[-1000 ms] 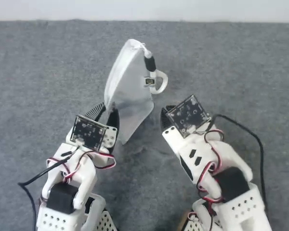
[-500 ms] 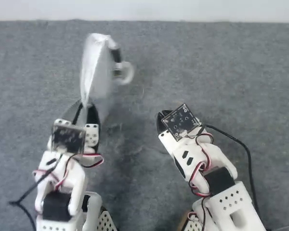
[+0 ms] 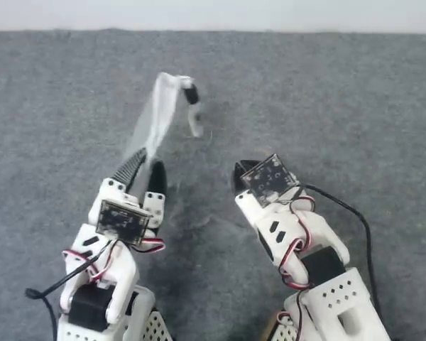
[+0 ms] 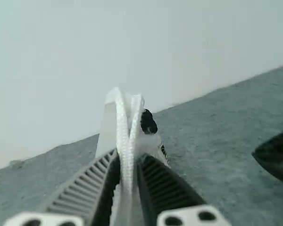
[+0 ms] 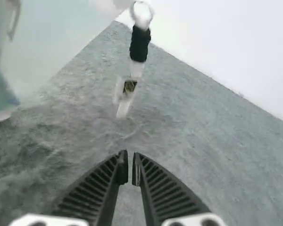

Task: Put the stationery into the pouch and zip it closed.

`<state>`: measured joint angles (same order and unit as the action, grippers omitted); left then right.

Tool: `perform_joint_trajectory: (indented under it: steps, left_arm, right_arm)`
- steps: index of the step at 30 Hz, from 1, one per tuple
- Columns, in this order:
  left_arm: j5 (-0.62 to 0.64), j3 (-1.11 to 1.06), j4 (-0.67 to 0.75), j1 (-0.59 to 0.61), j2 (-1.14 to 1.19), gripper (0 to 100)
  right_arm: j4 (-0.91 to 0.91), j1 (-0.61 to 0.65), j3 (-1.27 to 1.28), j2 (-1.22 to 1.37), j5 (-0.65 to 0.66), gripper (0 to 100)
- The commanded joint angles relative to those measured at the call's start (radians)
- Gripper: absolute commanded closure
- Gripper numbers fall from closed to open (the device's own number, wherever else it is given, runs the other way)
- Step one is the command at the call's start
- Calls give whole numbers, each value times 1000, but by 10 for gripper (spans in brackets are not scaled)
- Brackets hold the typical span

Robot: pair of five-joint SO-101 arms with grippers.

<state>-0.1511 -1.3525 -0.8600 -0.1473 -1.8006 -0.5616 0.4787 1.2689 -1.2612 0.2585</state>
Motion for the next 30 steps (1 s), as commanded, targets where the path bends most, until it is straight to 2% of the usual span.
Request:
perform_joint_trajectory:
  steps: [1,7,12,16,25,30]
  left_arm:
    - [12,5,-31,-75,12,904]
    - [315,111,-133,-98,11,778]
    - [480,191,-190,-98,11,705]
    - [517,232,-213,-98,11,690]
    - [517,234,-209,-98,11,693]
    - [511,234,-206,-98,11,775]
  right_arm:
    - [27,-64,-26,-28,-54,992]
    - [27,-127,-34,-28,-91,992]
    - [27,-128,-34,-28,-89,992]
    - [27,-128,-32,-28,-89,992]
    - [27,-128,-32,-24,-86,992]
    - [27,-128,-31,-24,-84,992]
